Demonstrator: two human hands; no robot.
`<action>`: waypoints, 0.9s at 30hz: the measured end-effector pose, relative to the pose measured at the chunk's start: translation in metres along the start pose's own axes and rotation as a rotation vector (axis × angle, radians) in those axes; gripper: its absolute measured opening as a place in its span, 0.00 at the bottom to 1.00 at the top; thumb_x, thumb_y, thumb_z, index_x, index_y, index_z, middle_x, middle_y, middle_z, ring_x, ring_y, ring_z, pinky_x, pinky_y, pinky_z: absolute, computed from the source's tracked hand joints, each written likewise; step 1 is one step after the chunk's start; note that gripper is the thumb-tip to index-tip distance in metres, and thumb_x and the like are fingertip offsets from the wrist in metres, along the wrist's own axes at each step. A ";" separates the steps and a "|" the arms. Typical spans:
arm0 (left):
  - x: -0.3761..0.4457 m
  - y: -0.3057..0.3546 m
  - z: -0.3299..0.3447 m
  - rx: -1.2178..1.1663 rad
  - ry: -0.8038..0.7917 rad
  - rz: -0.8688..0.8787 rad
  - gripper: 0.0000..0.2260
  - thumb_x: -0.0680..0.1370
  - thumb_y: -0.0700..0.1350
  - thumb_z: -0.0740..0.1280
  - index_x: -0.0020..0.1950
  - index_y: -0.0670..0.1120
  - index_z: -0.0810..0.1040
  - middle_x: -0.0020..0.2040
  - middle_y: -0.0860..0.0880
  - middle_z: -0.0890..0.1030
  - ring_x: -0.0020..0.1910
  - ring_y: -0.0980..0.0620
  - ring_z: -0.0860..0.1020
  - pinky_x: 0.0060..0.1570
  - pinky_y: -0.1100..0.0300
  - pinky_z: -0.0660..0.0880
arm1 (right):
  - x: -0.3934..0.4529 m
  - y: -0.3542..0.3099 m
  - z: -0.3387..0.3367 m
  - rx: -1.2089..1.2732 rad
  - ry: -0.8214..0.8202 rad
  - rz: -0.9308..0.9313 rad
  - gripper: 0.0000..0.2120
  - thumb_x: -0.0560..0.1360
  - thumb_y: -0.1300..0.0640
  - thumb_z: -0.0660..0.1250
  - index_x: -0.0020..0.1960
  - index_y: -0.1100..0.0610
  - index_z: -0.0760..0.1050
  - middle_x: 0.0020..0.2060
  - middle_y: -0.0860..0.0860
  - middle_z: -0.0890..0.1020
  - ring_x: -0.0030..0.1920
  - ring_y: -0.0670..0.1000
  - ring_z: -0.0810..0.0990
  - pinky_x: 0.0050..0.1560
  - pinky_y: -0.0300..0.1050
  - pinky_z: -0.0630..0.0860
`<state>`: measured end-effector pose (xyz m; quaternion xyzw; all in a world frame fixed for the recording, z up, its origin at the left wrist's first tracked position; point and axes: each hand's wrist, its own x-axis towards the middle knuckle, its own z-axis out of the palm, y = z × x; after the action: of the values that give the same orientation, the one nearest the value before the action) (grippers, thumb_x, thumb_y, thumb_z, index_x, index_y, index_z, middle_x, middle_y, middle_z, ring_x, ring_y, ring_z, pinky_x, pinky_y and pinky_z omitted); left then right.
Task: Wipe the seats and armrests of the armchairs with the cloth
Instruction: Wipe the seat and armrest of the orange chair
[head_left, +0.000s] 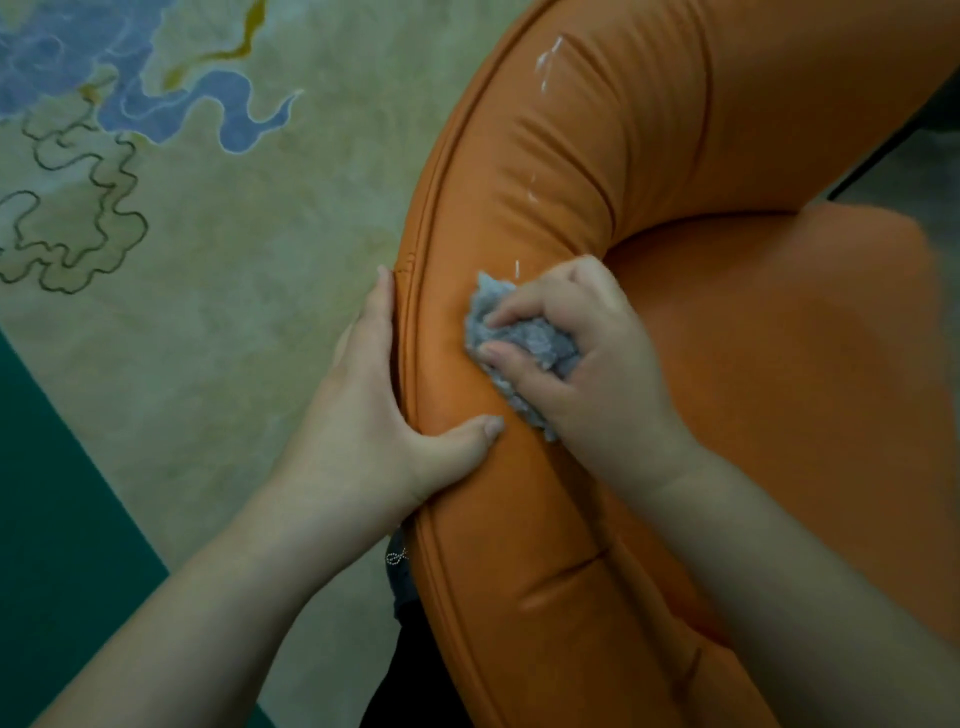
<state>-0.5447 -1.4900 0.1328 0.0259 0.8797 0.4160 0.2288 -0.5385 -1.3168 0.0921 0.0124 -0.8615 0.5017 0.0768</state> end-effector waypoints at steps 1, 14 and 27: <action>0.003 0.001 -0.003 0.019 -0.008 0.004 0.56 0.61 0.58 0.77 0.79 0.57 0.44 0.78 0.57 0.57 0.73 0.53 0.64 0.70 0.49 0.66 | -0.008 0.008 -0.006 -0.027 0.000 0.063 0.07 0.70 0.57 0.74 0.47 0.55 0.79 0.46 0.53 0.74 0.50 0.49 0.75 0.56 0.38 0.71; 0.044 0.007 -0.030 0.130 -0.154 0.169 0.58 0.59 0.60 0.76 0.79 0.57 0.41 0.79 0.60 0.48 0.76 0.54 0.57 0.73 0.48 0.62 | 0.004 0.001 0.006 0.019 0.264 0.309 0.08 0.72 0.57 0.73 0.47 0.48 0.76 0.48 0.53 0.75 0.47 0.40 0.74 0.51 0.28 0.69; 0.061 -0.004 -0.051 0.172 -0.349 0.246 0.63 0.53 0.68 0.74 0.76 0.62 0.35 0.76 0.67 0.40 0.77 0.56 0.54 0.70 0.47 0.67 | 0.020 -0.012 0.020 0.099 0.455 0.433 0.06 0.73 0.56 0.71 0.48 0.51 0.77 0.52 0.56 0.77 0.48 0.39 0.75 0.50 0.26 0.68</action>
<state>-0.6204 -1.5149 0.1349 0.2239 0.8491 0.3537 0.3222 -0.5590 -1.3392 0.0953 -0.2802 -0.7793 0.5378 0.1580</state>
